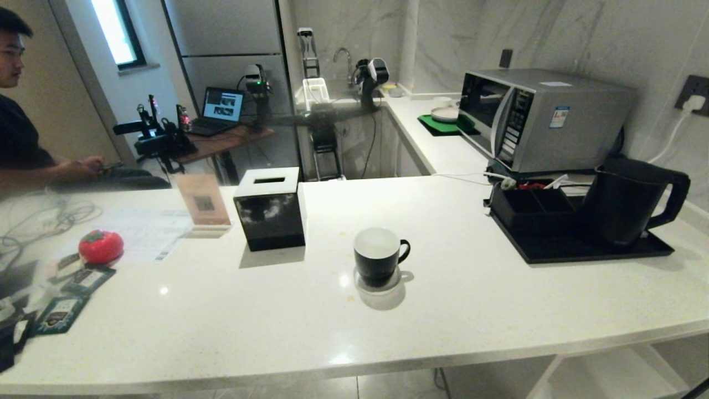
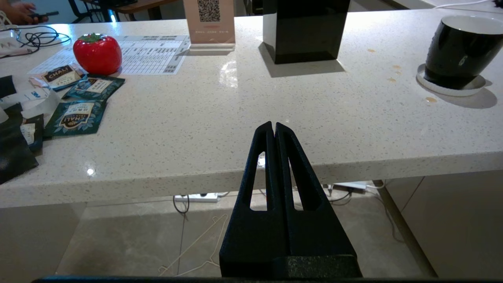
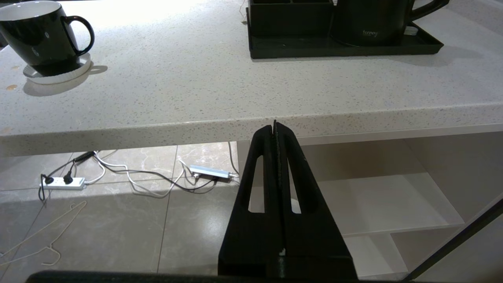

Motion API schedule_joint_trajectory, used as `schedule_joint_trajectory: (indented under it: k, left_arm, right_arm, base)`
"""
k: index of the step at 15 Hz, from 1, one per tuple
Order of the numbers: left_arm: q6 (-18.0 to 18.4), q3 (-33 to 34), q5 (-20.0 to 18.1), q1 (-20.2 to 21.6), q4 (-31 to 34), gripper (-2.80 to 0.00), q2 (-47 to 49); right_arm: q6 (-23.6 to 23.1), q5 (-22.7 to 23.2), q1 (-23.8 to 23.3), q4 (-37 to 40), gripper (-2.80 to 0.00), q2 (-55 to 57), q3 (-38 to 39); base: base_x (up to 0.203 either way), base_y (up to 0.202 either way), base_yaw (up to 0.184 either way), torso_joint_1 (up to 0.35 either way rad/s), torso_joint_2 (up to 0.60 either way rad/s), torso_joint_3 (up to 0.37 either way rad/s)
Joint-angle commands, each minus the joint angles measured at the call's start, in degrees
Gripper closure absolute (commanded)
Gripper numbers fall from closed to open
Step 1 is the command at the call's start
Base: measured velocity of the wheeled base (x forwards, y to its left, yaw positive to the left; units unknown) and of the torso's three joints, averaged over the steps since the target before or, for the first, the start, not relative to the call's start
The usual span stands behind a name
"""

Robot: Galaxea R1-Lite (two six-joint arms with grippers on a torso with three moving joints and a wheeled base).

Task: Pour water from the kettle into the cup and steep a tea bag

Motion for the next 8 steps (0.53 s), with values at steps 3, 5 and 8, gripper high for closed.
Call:
schedule_joint_trajectory:
  k: [3,5,8]
  left_arm:
    - [0.0,0.0,0.0,0.0,0.0,0.00,0.1]
    - [0.0,0.0,0.0,0.0,0.0,0.00,0.1]
    - [0.0,0.0,0.0,0.0,0.0,0.00,0.1]
  right_arm:
    - [0.0,0.0,0.0,0.0,0.00,0.1,0.0]
    - [0.0,0.0,0.0,0.0,0.00,0.1,0.0]
    - [0.0,0.0,0.0,0.0,0.00,0.1,0.0]
  base:
    - [0.000,0.000,0.000,0.000,0.00,0.000]
    - [0.000,0.000,0.000,0.000,0.00,0.000]
    - [0.000,0.000,0.000,0.000,0.00,0.000]
